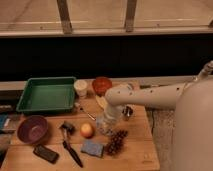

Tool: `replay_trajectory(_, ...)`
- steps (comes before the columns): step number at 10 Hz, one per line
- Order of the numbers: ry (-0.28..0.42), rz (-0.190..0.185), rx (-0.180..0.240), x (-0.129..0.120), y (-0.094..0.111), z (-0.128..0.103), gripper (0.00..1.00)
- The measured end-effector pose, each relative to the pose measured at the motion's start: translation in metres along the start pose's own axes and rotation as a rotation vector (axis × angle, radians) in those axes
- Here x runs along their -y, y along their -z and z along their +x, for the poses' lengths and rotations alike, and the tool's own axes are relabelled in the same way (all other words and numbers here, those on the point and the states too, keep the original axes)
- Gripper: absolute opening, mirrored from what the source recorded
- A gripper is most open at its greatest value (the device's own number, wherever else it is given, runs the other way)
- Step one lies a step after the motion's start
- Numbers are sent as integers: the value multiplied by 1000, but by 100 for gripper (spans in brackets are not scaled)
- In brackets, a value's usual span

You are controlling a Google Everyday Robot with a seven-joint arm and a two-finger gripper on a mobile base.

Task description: Wipe red bowl with towel

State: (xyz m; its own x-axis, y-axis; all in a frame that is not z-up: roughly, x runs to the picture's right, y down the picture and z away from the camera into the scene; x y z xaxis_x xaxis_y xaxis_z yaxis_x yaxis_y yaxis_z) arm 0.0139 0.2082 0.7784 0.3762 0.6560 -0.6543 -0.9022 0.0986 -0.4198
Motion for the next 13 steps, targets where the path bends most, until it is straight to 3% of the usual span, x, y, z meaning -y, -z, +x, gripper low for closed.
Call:
replay_trajectory(1,-38,6,33,8,21,-8,0)
replay_trajectory(3,-115,-7,137,30,63,-32,0)
replay_trajectory(5,-179,-58,308,45,112,-64,0)
replay_trajectory(6,-199,-75,362,51,128,-72,0)
replay_trajectory(11,-197,-78,364,49,128,-73,0)
replay_trajectory(13,-216,-105,373,52,126,-77,0)
